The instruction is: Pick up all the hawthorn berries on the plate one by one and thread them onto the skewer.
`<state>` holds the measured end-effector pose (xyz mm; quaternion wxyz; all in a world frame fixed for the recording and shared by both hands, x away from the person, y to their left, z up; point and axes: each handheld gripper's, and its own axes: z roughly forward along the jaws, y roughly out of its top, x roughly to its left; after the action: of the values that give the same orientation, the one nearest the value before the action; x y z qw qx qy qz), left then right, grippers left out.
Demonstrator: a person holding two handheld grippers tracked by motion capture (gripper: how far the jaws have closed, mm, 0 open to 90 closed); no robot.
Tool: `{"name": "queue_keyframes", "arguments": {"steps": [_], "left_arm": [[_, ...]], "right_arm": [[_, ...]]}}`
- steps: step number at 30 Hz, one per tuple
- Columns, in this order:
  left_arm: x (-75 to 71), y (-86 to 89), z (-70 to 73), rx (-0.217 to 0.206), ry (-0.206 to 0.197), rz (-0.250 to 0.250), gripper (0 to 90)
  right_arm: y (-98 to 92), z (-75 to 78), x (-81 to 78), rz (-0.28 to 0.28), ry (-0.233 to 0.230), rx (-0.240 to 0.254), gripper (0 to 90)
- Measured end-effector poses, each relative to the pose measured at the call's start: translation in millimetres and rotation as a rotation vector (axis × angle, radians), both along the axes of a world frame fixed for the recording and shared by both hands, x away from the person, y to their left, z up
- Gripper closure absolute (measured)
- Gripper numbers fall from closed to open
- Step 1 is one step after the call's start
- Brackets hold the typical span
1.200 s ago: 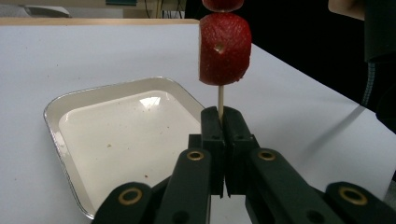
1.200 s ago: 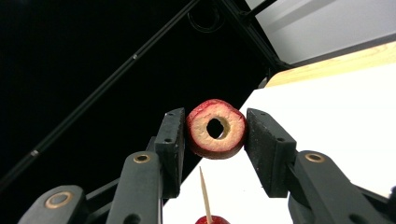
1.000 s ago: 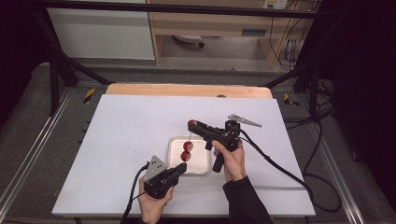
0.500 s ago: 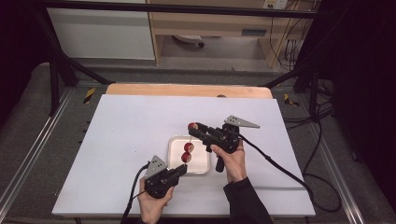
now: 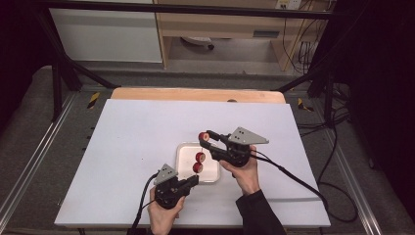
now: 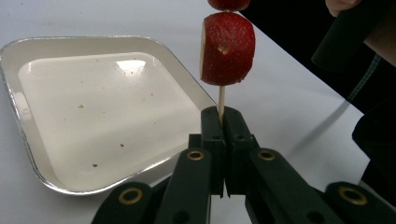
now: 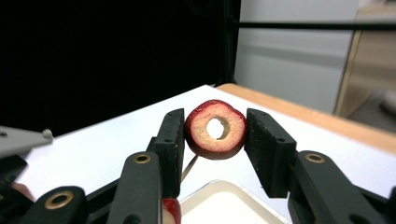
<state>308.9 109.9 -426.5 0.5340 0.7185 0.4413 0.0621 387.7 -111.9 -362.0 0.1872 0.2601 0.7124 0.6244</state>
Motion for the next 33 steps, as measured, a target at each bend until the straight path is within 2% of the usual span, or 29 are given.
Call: {"name": "queue_keyframes", "arguments": {"steps": [2, 4, 9, 12, 13, 14, 16, 23, 26, 29, 33], "left_arm": [[0.2, 0.6, -1.3, -0.002, 0.009, 0.002, 88.7], [-0.1, 0.8, -2.3, -0.004, 0.012, 0.007, 88.7], [-2.2, -2.7, -3.4, -0.005, 0.005, 0.023, 88.8], [-2.8, -2.3, -1.1, -0.025, -0.01, 0.041, 88.9], [-3.3, -2.3, -1.0, -0.021, -0.017, 0.049, 88.9], [-3.5, -1.7, -0.8, -0.014, -0.027, 0.058, 88.9], [-2.2, -0.7, -2.4, 0.002, -0.022, 0.057, 88.9], [-1.5, -0.4, -5.1, 0.028, -0.04, 0.057, 88.8], [-0.7, 0.4, -5.3, 0.032, -0.048, 0.056, 88.8], [0.3, 2.3, -5.8, 0.06, -0.073, 0.059, 88.8], [1.1, 5.8, -7.2, 0.075, -0.075, 0.061, 88.8]], "right_arm": [[1.2, -1.8, -1.5, -0.003, -0.038, -0.025, 59.0], [1.5, -2.9, -2.7, -0.01, -0.055, -0.042, 59.0], [3.9, -4.9, -6.6, -0.023, -0.063, -0.023, 59.0], [8.7, -11.6, -10.3, -0.019, -0.047, -0.036, 59.1], [10.6, -14.4, -12.3, -0.031, -0.05, -0.035, 59.1], [12.3, -16.6, -13.5, -0.024, -0.041, -0.019, 59.1], [16.0, -20.8, -15.3, -0.007, -0.019, 0.004, 59.1], [15.7, -20.5, -14.9, -0.001, 0.039, 0.002, 58.5], [13.3, -16.7, -14.3, 0.007, 0.07, 0.011, 48.3], [9.3, -12.4, -14.0, -0.009, 0.075, -0.011, 40.9], [1.2, -7.8, -12.0, -0.034, 0.127, -0.046, 28.1]]}}
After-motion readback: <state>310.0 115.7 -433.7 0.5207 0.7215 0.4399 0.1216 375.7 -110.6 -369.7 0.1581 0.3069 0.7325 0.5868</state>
